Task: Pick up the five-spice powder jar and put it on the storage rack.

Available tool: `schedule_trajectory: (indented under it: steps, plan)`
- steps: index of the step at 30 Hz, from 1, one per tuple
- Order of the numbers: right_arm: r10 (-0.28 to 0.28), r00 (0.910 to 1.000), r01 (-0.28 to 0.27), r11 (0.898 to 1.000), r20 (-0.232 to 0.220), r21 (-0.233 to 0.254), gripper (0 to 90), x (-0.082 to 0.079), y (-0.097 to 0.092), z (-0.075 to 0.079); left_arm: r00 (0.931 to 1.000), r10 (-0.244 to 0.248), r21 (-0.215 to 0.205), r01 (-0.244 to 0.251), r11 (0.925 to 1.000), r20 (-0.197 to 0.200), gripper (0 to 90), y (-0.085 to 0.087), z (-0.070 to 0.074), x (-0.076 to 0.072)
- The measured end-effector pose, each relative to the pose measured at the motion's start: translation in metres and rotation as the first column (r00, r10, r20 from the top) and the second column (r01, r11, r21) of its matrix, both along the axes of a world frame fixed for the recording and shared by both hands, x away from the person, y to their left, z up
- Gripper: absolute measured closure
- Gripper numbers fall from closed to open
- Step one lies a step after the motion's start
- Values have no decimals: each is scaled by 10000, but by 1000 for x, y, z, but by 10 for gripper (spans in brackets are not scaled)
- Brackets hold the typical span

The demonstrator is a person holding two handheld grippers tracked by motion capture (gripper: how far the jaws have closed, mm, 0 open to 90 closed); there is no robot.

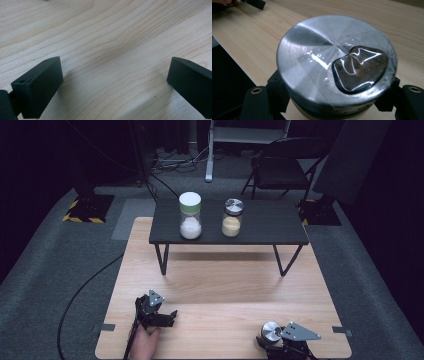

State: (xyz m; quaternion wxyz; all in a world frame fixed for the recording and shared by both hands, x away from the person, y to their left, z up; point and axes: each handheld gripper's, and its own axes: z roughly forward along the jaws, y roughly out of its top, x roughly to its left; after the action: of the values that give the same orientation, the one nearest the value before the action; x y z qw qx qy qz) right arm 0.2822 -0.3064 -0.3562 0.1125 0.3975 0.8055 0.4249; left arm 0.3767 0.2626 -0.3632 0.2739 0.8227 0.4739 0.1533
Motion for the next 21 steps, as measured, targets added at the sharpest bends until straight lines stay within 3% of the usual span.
schedule_trajectory:
  steps: [14, 21]
  plan:
    - [-121, 9994, 121, 9999, 316, 7, 300, 16, -8, 25, 10000, 74, -19, -74, 10000, 3, 3, -1, 0, 0]
    - [-170, 9997, 167, 9996, 154, 210, 300, 31, -17, 36, 9999, 117, -17, -117, 9999, 12, 3, -1, 0, 0]
